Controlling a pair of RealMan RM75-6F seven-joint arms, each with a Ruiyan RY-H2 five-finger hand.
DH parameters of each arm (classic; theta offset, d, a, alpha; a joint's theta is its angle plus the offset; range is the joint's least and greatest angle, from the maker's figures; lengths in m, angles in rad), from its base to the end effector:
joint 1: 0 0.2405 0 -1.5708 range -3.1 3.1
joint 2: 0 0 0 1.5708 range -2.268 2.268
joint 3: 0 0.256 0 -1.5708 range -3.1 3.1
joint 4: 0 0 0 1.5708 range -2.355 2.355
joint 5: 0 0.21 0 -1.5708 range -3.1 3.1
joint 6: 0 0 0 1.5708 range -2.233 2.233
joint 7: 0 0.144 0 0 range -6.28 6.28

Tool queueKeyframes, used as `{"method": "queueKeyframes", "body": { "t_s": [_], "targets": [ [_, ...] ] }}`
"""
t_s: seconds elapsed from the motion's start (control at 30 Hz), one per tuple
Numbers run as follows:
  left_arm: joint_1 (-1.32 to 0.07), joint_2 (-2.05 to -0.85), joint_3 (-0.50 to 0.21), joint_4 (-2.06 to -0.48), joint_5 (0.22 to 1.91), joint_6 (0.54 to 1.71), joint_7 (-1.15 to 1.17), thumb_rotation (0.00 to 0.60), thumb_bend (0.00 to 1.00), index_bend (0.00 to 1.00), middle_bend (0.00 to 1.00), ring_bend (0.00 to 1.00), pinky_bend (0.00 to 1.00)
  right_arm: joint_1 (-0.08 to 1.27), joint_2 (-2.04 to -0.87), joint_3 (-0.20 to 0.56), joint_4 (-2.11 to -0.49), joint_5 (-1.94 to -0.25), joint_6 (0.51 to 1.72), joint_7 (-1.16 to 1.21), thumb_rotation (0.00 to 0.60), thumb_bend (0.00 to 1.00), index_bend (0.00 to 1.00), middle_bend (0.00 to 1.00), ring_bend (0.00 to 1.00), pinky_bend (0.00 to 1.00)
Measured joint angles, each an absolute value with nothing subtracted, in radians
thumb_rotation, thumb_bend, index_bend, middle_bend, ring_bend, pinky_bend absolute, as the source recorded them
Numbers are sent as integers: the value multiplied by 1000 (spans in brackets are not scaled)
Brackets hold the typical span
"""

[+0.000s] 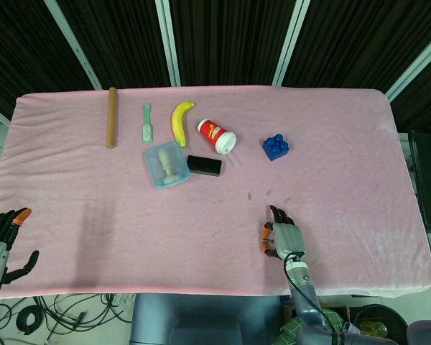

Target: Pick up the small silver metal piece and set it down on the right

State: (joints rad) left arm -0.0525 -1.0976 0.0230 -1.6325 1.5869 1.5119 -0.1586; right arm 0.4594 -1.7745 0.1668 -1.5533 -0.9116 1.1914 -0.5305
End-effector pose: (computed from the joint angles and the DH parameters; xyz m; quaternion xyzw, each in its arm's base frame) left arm -0.3069 0.1550 0.1531 -0.5888 -0.4401 -0.4237 0.5293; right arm -0.1915 -0.2596 -0.0645 0.6196 -0.5372 0.3190 0.4751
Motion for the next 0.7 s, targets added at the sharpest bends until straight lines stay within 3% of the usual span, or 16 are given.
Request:
{"method": "queueKeyframes", "body": {
  "t_s": [0.7],
  "targets": [
    [-53,-1097,22,-1634,1585,1510,-156,600,391,67,65,0,0,469,-1784,171,-1544,-896,1193,-549,600,286,552,0,0,169]
  ]
}}
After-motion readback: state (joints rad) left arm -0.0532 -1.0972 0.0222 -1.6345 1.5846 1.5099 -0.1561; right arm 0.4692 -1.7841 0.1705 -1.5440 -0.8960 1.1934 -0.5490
